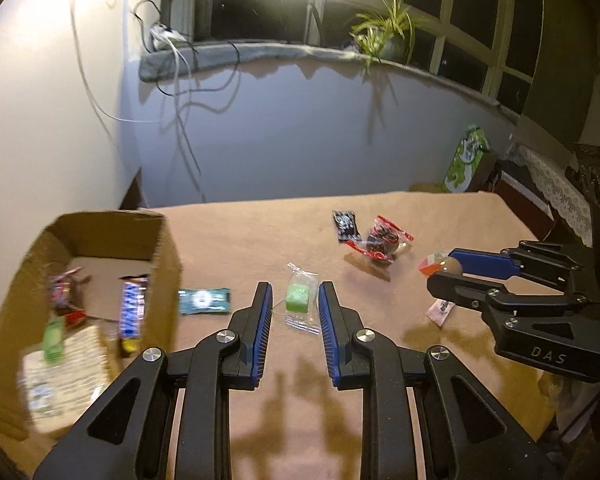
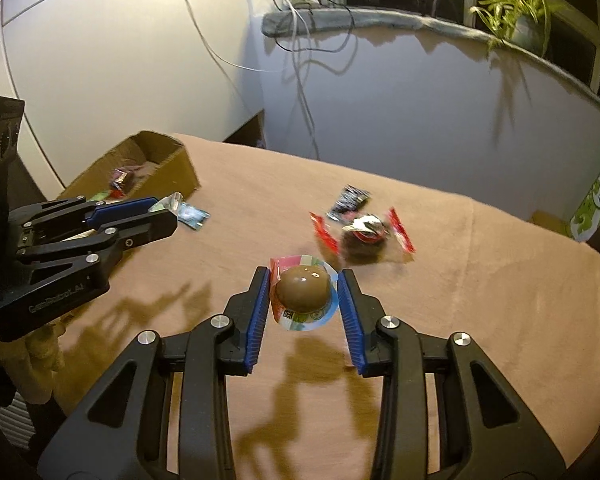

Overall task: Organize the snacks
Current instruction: 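Carry the ball candy and green candy over the cardboard box with both grippers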

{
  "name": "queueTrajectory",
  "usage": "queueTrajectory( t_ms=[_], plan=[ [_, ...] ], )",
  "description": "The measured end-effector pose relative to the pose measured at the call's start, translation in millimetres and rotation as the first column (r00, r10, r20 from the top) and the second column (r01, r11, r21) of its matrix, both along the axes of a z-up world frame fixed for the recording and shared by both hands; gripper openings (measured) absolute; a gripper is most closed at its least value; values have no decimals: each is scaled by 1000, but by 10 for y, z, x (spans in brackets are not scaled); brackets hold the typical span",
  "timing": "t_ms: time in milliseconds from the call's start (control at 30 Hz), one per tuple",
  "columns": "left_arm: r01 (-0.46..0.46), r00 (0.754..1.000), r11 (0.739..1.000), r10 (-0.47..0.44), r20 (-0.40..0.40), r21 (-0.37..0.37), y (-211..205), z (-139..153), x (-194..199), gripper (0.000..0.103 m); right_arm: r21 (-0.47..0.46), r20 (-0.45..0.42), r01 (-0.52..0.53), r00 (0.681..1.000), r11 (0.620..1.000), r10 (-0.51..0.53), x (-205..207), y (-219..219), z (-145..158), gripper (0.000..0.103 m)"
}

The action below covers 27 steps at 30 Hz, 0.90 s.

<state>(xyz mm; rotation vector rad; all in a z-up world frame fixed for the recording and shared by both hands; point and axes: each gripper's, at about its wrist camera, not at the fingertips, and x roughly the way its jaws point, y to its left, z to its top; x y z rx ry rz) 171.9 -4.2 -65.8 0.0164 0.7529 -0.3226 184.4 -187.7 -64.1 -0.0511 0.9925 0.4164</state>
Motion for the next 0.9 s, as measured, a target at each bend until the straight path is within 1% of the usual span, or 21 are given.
queueTrajectory(
  t_ms=[200, 433, 700, 900],
  plan=[
    [-49, 998, 999, 50, 25, -9, 340, 115, -159, 22, 10, 29, -47, 998, 999, 47, -40, 338, 190, 36],
    [-107, 994, 994, 108, 37, -11, 755, 158, -275, 22, 20, 49, -115, 992, 993, 114, -33, 783, 328, 36],
    [-171, 985, 985, 171, 37, -12, 1177, 128, -330, 22, 27, 53, -192, 980, 981, 190, -4, 1302, 354, 36],
    [-204, 979, 979, 204, 25, -13, 1428, 64, -350, 22, 40, 37, -238, 971, 970, 237, 36, 1634, 309, 36]
  ],
)
